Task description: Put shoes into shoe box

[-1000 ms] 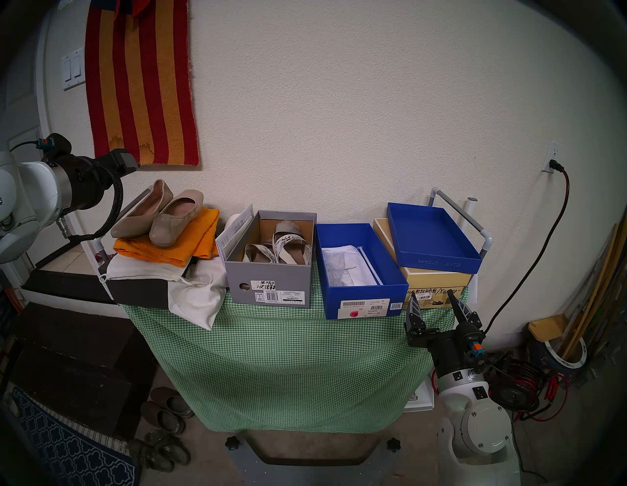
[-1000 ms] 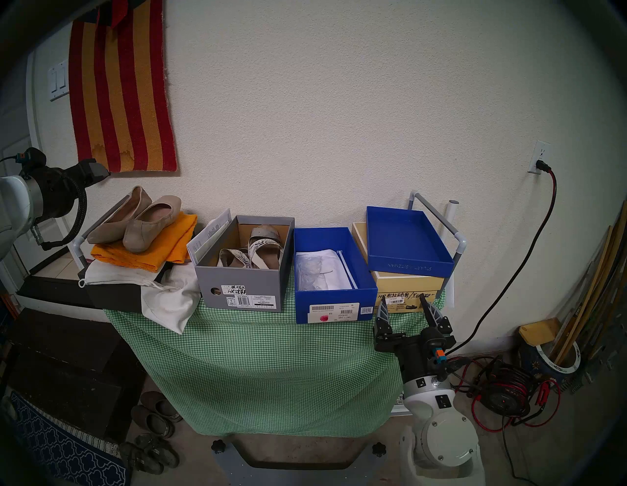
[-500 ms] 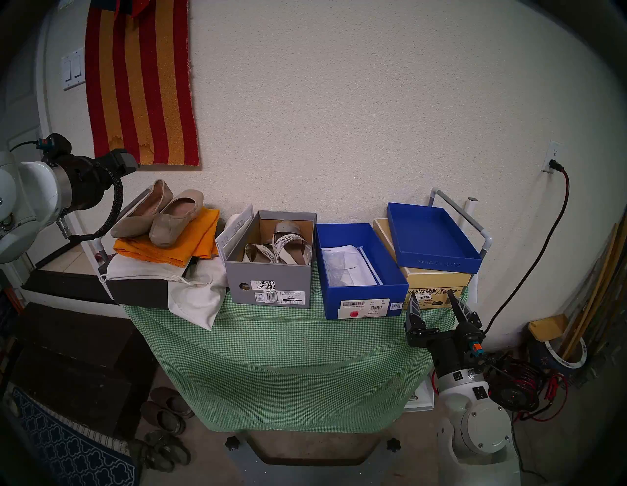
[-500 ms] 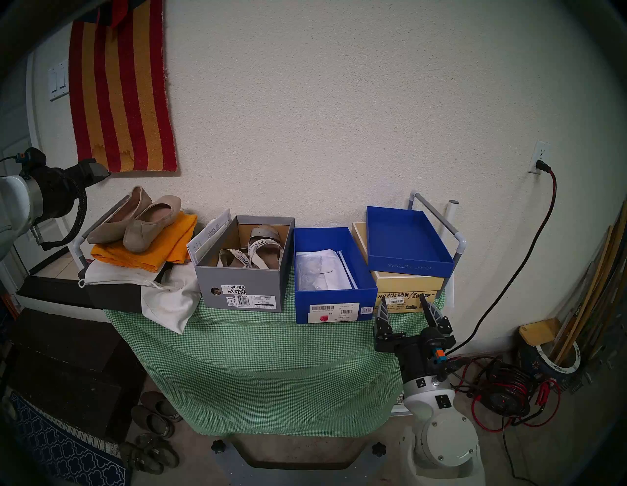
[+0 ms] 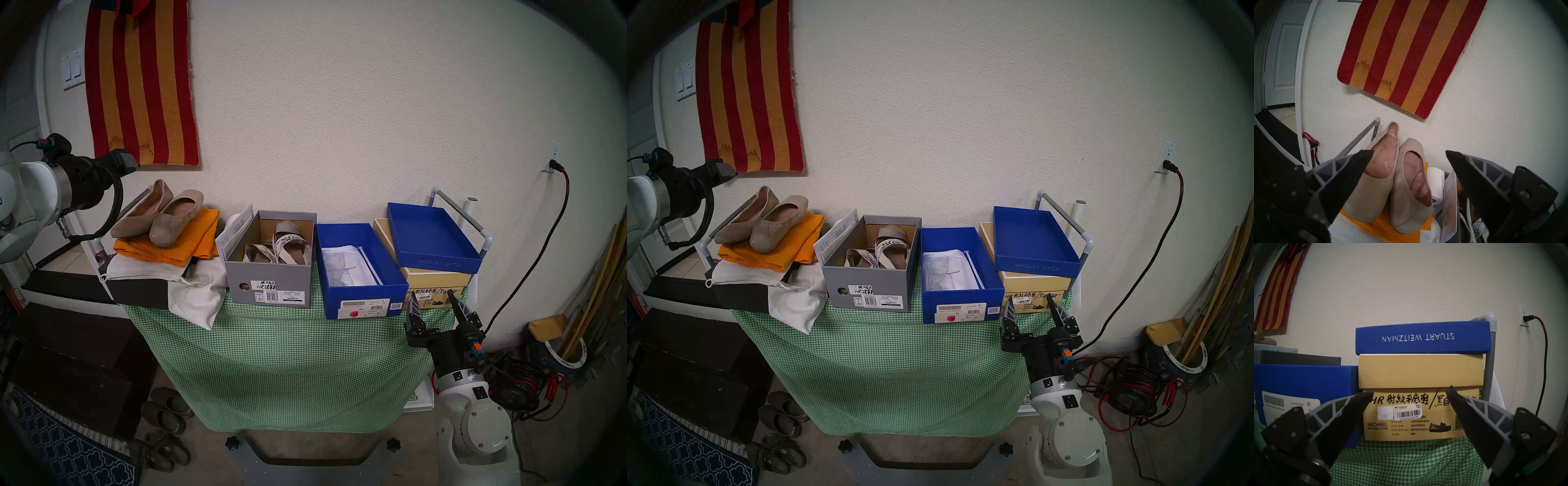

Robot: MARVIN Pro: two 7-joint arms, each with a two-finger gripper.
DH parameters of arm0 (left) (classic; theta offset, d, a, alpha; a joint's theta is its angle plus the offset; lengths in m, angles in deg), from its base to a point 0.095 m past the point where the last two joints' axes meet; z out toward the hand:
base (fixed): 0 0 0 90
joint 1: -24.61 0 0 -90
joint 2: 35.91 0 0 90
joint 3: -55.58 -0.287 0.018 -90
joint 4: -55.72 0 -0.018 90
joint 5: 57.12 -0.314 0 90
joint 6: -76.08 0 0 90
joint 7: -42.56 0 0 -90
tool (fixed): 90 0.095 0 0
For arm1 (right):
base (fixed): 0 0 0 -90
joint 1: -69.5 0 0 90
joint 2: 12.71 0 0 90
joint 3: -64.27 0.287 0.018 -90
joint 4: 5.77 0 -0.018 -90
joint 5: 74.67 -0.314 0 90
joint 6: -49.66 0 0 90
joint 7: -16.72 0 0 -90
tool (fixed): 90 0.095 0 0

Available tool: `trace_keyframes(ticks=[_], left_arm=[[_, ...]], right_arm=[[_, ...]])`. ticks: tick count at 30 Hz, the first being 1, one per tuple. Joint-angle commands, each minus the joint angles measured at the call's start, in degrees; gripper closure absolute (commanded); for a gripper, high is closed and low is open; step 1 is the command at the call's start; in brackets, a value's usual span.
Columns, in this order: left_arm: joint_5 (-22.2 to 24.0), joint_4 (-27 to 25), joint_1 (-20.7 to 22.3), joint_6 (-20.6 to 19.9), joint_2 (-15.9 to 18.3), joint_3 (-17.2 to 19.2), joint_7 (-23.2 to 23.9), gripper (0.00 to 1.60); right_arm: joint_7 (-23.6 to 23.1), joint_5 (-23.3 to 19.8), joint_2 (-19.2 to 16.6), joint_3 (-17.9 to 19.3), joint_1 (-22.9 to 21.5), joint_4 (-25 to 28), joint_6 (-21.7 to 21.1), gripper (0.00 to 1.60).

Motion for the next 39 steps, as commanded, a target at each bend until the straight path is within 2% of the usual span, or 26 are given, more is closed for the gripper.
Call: trace_keyframes(ticks=[1, 7, 9, 12, 14, 15, 19, 20, 21, 25, 28, 31, 32, 34, 36, 37, 39], left_arm=[[-1.6, 3.6, -2.0, -3.4, 3.8, 3.6, -0.9, 0.0], [-4.1, 8.5, -3.7, -8.4, 7.5, 7.7, -1.1, 0.0], [-4.5, 9.8, -4.2, -11.4, 8.2, 9.1, -0.7, 0.0], [-2.0, 11.8, -5.5, -14.2, 8.5, 10.8, 0.7, 0.0], [-2.3, 13.7, -6.3, -17.2, 9.4, 11.3, 1.3, 0.0], [-2.2, 14.1, -7.1, -17.2, 9.0, 11.2, 2.2, 0.0], [-1.4, 16.7, -8.2, -22.1, 8.8, 11.4, 4.3, 0.0], [-2.1, 17.6, -8.0, -25.3, 9.1, 11.4, 4.8, 0.0], [-3.2, 17.5, -9.4, -24.1, 8.1, 11.2, 6.0, 0.0], [-5.9, 19.8, -11.2, -28.4, 9.9, 12.3, 5.7, 0.0], [-8.4, 21.9, -12.0, -32.3, 11.5, 14.9, 6.2, 0.0], [-11.9, 22.9, -12.8, -35.5, 12.7, 17.8, 4.6, 0.0], [-11.9, 22.9, -12.8, -35.5, 12.7, 17.8, 4.6, 0.0], [-15.3, 23.8, -13.7, -38.8, 14.1, 20.8, 3.7, 0.0], [-16.7, 24.6, -14.4, -41.9, 15.3, 22.8, 4.0, 0.0], [-17.2, 24.3, -16.0, -41.0, 14.0, 23.4, 5.0, 0.0], [-18.8, 24.6, -16.9, -44.2, 15.2, 24.6, 4.7, 0.0]], right_arm=[[0.0, 0.0, 0.0, 0.0, 0.0, 0.0, 0.0, 0.0], [0.0, 0.0, 0.0, 0.0, 0.0, 0.0, 0.0, 0.0], [0.0, 0.0, 0.0, 0.0, 0.0, 0.0, 0.0, 0.0], [0.0, 0.0, 0.0, 0.0, 0.0, 0.0, 0.0, 0.0], [0.0, 0.0, 0.0, 0.0, 0.0, 0.0, 0.0, 0.0], [0.0, 0.0, 0.0, 0.0, 0.0, 0.0, 0.0, 0.0], [0.0, 0.0, 0.0, 0.0, 0.0, 0.0, 0.0, 0.0], [0.0, 0.0, 0.0, 0.0, 0.0, 0.0, 0.0, 0.0], [0.0, 0.0, 0.0, 0.0, 0.0, 0.0, 0.0, 0.0], [0.0, 0.0, 0.0, 0.0, 0.0, 0.0, 0.0, 0.0], [0.0, 0.0, 0.0, 0.0, 0.0, 0.0, 0.0, 0.0], [0.0, 0.0, 0.0, 0.0, 0.0, 0.0, 0.0, 0.0], [0.0, 0.0, 0.0, 0.0, 0.0, 0.0, 0.0, 0.0], [0.0, 0.0, 0.0, 0.0, 0.0, 0.0, 0.0, 0.0], [0.0, 0.0, 0.0, 0.0, 0.0, 0.0, 0.0, 0.0], [0.0, 0.0, 0.0, 0.0, 0.0, 0.0, 0.0, 0.0], [0.0, 0.0, 0.0, 0.0, 0.0, 0.0, 0.0, 0.0]])
